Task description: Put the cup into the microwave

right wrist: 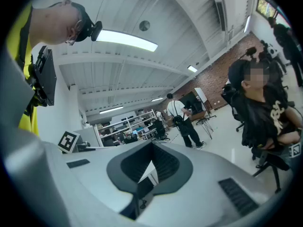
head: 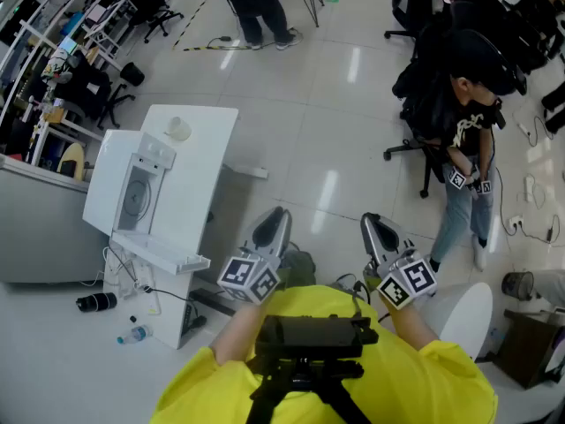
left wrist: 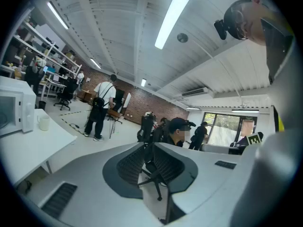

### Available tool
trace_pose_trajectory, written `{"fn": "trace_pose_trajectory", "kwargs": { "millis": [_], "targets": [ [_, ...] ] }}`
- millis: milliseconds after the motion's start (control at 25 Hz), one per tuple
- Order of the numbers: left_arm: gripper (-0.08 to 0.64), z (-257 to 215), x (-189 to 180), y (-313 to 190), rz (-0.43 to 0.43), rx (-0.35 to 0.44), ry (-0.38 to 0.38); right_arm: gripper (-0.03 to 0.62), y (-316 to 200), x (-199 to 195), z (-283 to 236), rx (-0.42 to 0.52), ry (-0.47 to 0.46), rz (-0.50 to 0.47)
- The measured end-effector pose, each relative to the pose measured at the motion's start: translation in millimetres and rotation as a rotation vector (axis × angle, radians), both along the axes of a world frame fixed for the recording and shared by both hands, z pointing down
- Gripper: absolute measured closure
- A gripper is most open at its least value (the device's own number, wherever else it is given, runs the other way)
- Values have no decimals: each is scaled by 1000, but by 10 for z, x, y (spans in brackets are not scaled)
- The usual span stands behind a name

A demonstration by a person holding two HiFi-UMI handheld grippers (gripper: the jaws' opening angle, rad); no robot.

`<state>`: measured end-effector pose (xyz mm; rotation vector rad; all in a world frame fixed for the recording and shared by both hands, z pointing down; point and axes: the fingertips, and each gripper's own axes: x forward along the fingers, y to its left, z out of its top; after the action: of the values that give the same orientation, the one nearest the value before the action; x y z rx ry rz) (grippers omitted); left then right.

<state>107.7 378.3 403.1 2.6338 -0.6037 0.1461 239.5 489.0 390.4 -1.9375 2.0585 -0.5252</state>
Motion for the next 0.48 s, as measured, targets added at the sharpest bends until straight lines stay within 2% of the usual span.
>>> {"fn": "trace_pose_trajectory", "kwargs": {
  "millis": [120,240,480],
  "targets": [
    [517,9,-29,-503,-55,1,16,588,-530,58,-6,-3,18,-22],
    [517,-68,-89,-1046,-95,49,25,588,-1112,44,-113,9,42,-43],
    [517,-206,-473,-2150,-234,55,102,588,-2392,-236,-351,11,160,-205]
  ]
}}
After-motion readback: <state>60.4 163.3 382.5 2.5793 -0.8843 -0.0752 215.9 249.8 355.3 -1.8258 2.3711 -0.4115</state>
